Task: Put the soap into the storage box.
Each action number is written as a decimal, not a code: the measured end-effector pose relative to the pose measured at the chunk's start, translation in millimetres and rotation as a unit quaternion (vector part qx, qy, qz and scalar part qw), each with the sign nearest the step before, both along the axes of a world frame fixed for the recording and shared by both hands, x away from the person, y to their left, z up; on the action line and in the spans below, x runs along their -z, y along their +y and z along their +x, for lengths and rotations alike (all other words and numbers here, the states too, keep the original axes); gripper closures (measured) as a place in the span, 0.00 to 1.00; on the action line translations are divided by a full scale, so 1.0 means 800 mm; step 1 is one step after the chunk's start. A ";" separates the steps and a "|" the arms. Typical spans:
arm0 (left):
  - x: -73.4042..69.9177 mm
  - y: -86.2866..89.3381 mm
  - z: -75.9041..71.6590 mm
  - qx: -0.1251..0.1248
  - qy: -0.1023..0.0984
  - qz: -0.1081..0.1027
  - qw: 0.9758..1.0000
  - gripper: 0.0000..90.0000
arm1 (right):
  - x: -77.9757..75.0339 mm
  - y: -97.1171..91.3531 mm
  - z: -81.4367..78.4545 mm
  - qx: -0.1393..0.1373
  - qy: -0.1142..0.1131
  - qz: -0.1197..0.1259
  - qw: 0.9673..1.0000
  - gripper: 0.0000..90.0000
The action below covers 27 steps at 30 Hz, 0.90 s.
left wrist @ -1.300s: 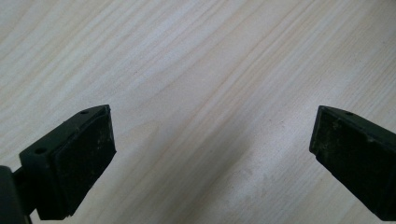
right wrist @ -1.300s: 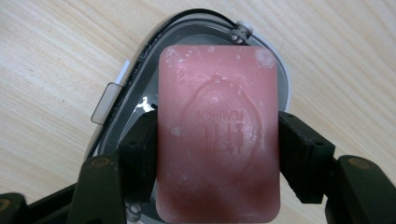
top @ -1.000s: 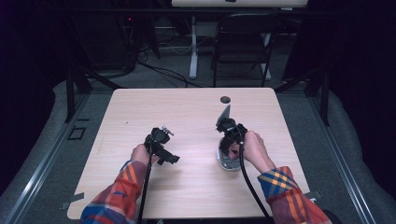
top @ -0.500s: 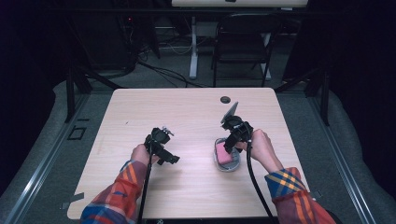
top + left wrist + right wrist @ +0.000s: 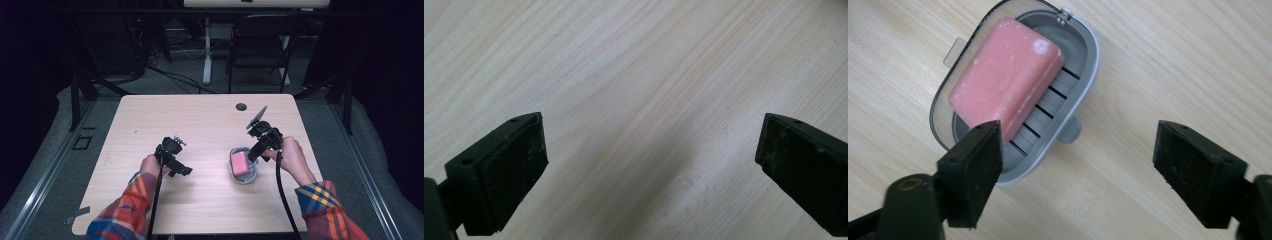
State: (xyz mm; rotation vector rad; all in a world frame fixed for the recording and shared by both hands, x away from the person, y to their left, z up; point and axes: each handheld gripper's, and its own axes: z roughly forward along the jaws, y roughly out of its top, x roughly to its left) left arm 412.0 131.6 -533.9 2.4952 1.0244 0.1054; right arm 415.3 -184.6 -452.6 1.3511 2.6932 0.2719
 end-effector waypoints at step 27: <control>0.000 0.000 0.000 0.000 0.002 0.003 1.000 0.00 | 0.011 -0.100 -0.066 0.003 -0.047 -0.003 0.999 0.00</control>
